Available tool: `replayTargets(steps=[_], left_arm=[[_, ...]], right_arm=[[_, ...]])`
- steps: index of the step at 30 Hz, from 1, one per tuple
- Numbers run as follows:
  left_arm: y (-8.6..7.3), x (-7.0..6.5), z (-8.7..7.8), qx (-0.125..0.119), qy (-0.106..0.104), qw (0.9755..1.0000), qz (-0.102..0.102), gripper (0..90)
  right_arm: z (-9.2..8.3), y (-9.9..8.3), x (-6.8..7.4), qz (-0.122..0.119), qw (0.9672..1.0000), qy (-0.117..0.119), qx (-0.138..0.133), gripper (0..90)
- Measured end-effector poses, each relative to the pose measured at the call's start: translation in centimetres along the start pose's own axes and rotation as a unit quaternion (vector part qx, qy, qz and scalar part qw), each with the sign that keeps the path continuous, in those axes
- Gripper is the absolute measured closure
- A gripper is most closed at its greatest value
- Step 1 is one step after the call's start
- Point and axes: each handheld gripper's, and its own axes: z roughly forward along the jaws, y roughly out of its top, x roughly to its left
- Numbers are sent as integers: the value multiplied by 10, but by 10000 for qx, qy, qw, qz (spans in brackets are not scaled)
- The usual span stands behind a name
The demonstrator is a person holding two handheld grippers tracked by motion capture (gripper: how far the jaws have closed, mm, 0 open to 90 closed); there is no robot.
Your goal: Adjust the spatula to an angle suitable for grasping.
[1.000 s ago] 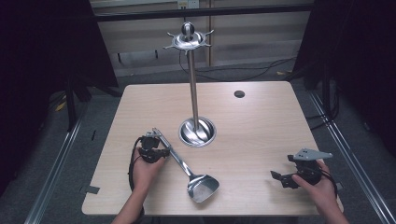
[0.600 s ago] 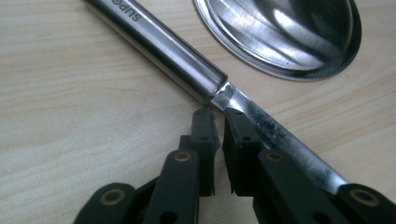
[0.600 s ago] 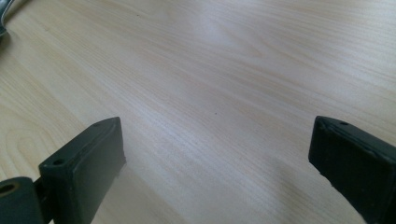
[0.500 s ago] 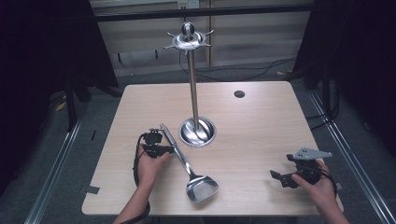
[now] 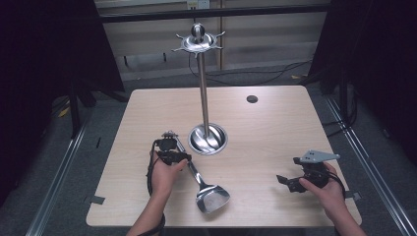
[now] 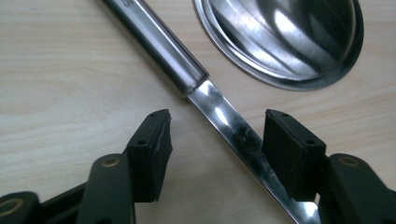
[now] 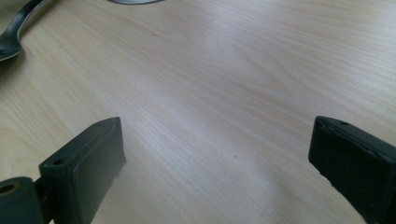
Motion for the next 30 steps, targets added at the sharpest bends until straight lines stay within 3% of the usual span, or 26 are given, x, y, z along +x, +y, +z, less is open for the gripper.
replayTargets(steps=[6,8,10,21,30], left_arm=[[-7,-14,3,201,-10,9997,170,404],[-8,-17,2,207,-2,9994,284,445],[-8,-19,3,197,8,9995,230,484],[0,0,1,279,62,9996,-89,583],[6,1,0,391,470,9981,41,641]], right_arm=[[5,4,1,-27,10000,49,10,34],[6,5,1,-45,10000,54,3,34],[6,5,1,-60,10000,60,4,34],[8,5,0,-53,10000,58,46,34],[9,5,1,-93,9999,84,67,34]])
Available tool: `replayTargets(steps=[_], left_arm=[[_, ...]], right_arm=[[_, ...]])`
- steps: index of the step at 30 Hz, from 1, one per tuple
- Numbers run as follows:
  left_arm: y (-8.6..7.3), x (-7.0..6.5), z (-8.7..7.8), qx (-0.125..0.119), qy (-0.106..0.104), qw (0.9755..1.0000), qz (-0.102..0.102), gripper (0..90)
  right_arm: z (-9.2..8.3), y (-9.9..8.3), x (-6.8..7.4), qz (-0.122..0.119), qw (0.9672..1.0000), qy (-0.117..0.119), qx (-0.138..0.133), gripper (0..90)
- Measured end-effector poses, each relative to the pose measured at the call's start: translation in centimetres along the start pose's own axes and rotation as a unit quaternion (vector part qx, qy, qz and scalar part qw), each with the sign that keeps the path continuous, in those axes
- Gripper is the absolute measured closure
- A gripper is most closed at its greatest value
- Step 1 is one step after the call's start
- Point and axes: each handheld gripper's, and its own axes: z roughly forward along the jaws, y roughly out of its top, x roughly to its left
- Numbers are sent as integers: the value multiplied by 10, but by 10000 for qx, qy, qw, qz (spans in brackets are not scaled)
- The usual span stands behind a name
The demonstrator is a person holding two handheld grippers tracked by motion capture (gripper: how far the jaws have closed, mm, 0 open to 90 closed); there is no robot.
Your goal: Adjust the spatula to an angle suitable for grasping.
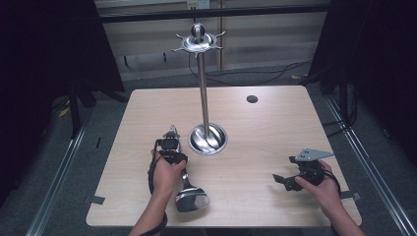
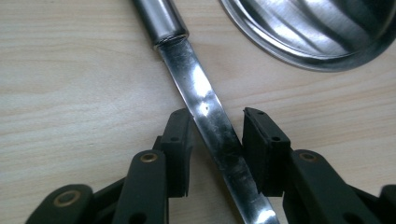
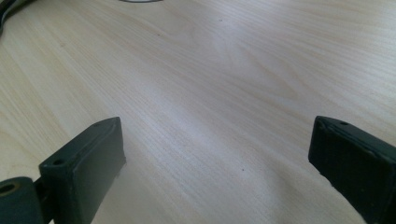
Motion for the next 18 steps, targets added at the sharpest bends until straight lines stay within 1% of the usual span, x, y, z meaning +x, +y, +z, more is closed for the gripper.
replayTargets(steps=[6,8,12,15,16,18], left_arm=[[2,5,1,-5,217,9998,15,686],[3,7,1,11,191,9998,10,698],[3,6,2,6,199,9998,73,700],[4,6,1,58,237,9995,180,694],[3,4,2,28,256,9995,168,691],[4,4,2,42,273,9994,227,682]], right_arm=[[0,0,0,-19,10000,7,6,35],[1,0,0,-9,10000,11,12,35],[0,0,-1,-8,10000,24,8,35],[0,0,-2,-12,10000,8,4,35],[0,0,-2,-17,10000,10,5,35],[0,0,-1,-11,10000,5,-2,35]])
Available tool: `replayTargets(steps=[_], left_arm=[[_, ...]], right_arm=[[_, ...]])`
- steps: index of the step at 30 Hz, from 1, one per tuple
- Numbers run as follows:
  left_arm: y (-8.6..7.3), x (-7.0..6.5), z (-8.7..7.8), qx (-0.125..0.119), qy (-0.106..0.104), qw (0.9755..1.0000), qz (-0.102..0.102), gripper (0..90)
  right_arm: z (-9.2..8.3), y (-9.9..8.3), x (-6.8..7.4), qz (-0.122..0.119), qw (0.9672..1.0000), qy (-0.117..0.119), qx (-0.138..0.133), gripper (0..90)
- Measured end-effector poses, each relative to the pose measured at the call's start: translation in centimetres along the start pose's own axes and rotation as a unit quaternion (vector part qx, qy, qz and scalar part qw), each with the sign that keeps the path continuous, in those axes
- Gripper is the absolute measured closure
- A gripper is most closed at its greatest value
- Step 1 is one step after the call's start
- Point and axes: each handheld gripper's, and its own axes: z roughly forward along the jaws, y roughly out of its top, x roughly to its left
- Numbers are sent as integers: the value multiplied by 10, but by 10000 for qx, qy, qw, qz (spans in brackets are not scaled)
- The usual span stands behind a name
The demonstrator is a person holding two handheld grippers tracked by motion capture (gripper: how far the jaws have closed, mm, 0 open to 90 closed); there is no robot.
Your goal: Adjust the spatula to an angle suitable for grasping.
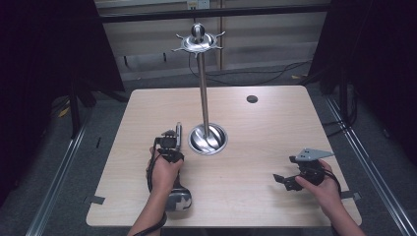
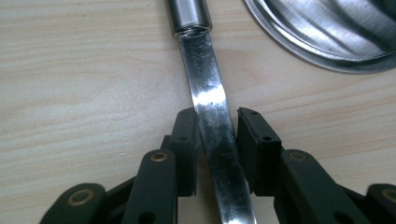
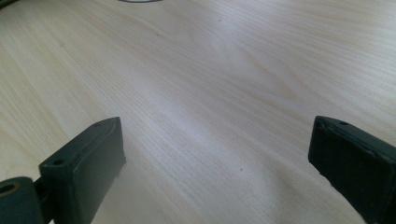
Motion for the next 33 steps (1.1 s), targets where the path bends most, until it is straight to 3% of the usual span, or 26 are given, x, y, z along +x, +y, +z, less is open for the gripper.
replayTargets(steps=[4,8,16,17,20,26,29,33], left_arm=[[2,-2,1,51,5,10000,12,649],[4,-6,2,109,162,9997,154,638],[6,-9,2,144,99,9996,236,743],[7,-8,1,162,70,9993,322,750],[6,-6,1,122,-28,9996,246,752],[3,4,-10,-242,-188,9991,291,753],[1,10,-20,-493,-304,9978,310,753],[-2,19,-33,-905,-521,9944,186,753]], right_arm=[[1,-1,0,-18,10000,5,13,35],[1,0,1,-15,10000,-1,20,35],[1,0,2,-14,10000,10,43,35],[1,0,1,-29,10000,9,35,35],[1,0,1,-24,10000,10,30,35],[1,0,0,-6,10000,1,9,35],[1,0,0,-8,10000,10,0,35],[1,0,1,-14,10000,0,-12,35]])
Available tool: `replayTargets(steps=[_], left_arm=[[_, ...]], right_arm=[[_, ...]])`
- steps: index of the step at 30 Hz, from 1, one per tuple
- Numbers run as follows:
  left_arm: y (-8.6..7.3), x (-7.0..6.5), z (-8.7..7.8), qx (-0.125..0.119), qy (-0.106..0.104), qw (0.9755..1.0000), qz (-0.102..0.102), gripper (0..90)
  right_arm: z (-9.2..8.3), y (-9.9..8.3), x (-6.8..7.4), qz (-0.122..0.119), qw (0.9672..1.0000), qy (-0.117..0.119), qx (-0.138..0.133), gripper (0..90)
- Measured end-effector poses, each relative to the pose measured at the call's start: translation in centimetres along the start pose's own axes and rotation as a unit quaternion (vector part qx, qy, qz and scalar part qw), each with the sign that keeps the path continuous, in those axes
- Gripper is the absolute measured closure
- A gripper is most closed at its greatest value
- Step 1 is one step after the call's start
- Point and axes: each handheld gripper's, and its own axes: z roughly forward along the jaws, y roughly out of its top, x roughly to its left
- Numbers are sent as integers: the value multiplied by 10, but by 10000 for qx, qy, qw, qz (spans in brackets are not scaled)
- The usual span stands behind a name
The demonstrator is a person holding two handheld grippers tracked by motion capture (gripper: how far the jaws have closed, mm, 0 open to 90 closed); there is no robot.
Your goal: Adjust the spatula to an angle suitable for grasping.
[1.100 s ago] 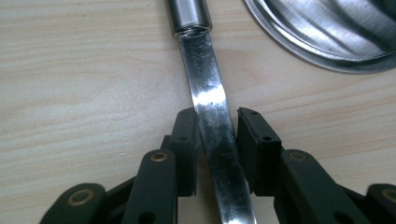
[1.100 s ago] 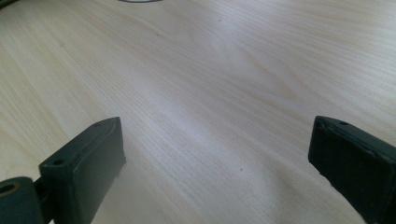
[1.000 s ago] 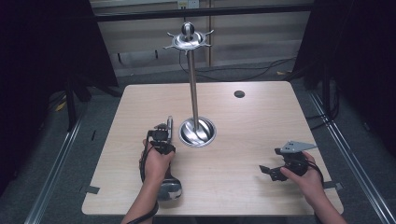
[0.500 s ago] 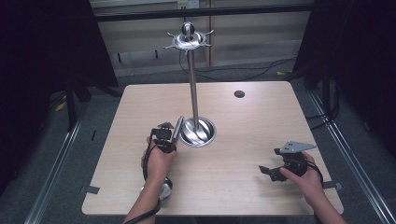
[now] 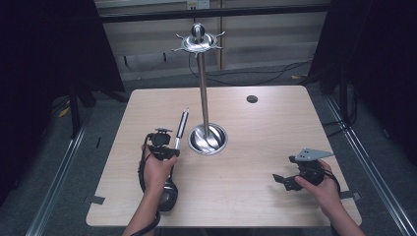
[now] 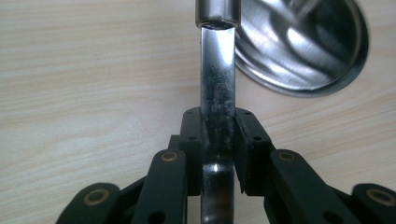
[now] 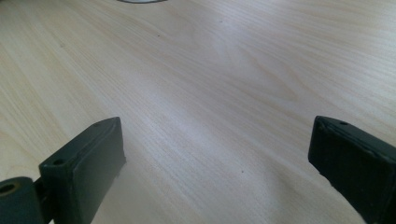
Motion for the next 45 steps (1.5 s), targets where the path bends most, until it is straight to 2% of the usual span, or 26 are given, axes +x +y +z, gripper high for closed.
replayTargets(steps=[5,8,9,12,13,14,18,19,23,30,32,33,39,41,42,43,45], left_arm=[[-1,7,-16,-488,-119,9987,2,753],[-1,8,-26,-608,-195,9979,125,754],[0,7,-28,-680,-224,9974,85,754],[1,6,-36,-839,-301,9959,129,754],[2,5,-38,-928,-311,9951,148,754],[2,5,-41,-953,-317,9946,256,754],[1,3,-51,-1311,-444,9898,346,754],[2,3,-53,-1320,-445,9895,386,754],[1,3,-64,-1565,-536,9853,428,754],[-1,3,-78,-2003,-760,9759,419,754],[-2,3,-81,-2068,-799,9743,393,754],[-2,3,-82,-2121,-830,9728,425,754],[-5,1,-91,-2576,-1023,9597,469,753],[-4,0,-95,-2642,-1084,9567,570,753],[-5,-2,-97,-2725,-1092,9543,556,753],[-4,-2,-99,-2749,-1107,9533,587,753],[-5,-3,-102,-2859,-1144,9495,606,753]], right_arm=[[1,0,1,-5,10000,4,-4,35],[1,0,1,-8,10000,5,-6,35],[1,0,1,-11,10000,11,-10,35],[1,0,1,-23,10000,10,-19,35],[1,0,1,-12,10000,14,-19,35],[0,1,1,-13,10000,16,-24,35],[0,0,1,4,10000,6,-49,35],[0,0,0,4,10000,4,-51,35],[0,0,1,9,10000,12,-46,35],[0,1,1,-8,10000,28,-47,35],[0,0,1,-6,10000,26,-49,35],[1,0,1,-6,10000,27,-47,35],[0,0,1,-12,10000,20,-64,35],[0,0,1,2,10000,22,-48,35],[1,0,1,-13,10000,21,-46,35],[1,0,1,-13,10000,23,-44,35],[1,0,1,-13,10000,35,-30,35]])
